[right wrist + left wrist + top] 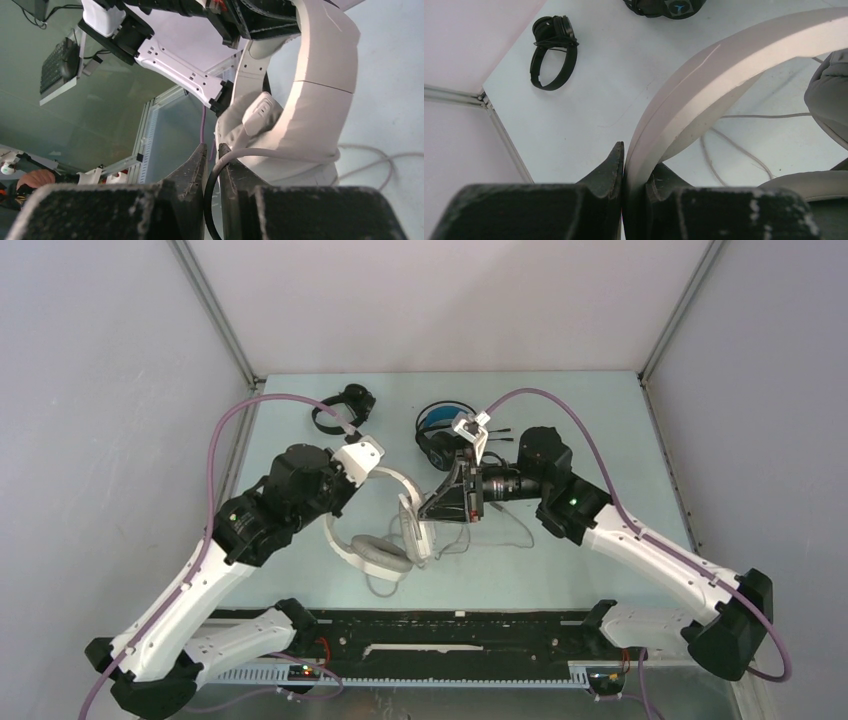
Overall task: Wrap the headphones
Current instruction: Wrap the headphones cable around the headphones.
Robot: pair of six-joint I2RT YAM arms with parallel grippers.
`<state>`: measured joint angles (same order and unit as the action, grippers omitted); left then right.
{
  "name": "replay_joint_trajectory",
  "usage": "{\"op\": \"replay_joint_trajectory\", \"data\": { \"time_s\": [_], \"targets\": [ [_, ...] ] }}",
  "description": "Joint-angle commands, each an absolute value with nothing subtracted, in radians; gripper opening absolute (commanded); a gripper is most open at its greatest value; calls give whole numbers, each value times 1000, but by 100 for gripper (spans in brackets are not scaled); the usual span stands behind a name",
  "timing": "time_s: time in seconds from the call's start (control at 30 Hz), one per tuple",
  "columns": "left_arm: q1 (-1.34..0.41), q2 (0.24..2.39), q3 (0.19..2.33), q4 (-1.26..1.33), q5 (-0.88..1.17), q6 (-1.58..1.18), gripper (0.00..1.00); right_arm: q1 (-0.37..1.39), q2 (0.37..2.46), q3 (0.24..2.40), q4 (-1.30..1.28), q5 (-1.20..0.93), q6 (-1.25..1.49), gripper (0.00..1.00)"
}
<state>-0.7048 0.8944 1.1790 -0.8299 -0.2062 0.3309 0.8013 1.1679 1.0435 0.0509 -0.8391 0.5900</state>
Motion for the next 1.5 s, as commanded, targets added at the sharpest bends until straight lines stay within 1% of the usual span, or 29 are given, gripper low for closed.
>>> {"op": "replay_joint_trajectory", "data": {
  "time_s": [0.0, 0.1, 0.17, 0.23, 0.37, 0.47, 0.73, 0.87, 1.0, 1.17, 1.47],
  "targets": [
    [-703, 889, 1165, -754, -288, 244, 0, 827, 1187, 1104, 255, -848, 670, 17],
    [-704, 912, 1179, -744, -331, 177, 0, 844, 1200, 1109, 296, -826, 670, 20],
    [-703, 922, 1187, -737, -328, 148, 0, 853, 1214, 1132, 276, -802, 652, 24],
    [-703, 920, 1183, -714, -335, 121, 0, 859, 1233, 1156, 259, -785, 648, 26],
    [-704, 910, 1167, -678, -365, 71, 0, 869, 1287, 1173, 324, -798, 707, 26],
    [-704, 934, 1184, -684, -407, 19, 0, 898, 1313, 1185, 349, -795, 702, 26],
    [-702, 981, 1221, -677, -511, -167, 0, 962, 1334, 1206, 294, -707, 610, 26],
    [-689, 985, 1233, -676, -557, -249, 0, 994, 1308, 1205, 215, -611, 505, 26],
    [-676, 977, 1238, -647, -561, -317, 0, 1008, 1283, 1205, 150, -573, 414, 26],
    [-666, 965, 1238, -609, -566, -373, 0, 1033, 1270, 1204, 77, -467, 318, 26],
    [-624, 952, 1257, -572, -468, -505, 0, 1161, 1282, 1204, 7, -197, 111, 27]
  ]
}}
